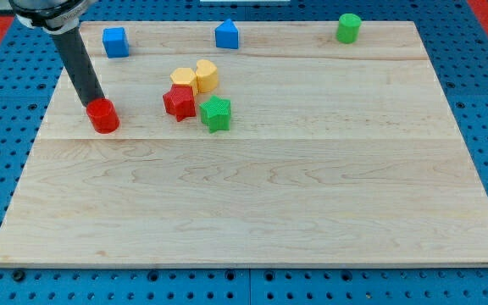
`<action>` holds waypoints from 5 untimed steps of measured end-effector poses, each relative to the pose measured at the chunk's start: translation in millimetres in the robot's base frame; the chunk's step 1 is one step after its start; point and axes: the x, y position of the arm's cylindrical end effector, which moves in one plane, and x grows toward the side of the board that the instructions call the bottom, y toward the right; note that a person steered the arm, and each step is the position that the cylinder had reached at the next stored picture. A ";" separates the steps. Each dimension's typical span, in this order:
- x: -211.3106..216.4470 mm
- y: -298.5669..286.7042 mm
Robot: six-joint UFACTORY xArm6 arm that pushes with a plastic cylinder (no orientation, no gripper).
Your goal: Place the yellow heart to the right of the green star
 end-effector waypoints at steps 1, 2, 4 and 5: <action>0.0 0.0; 0.0 7.0; -8.4 42.9; -27.6 53.2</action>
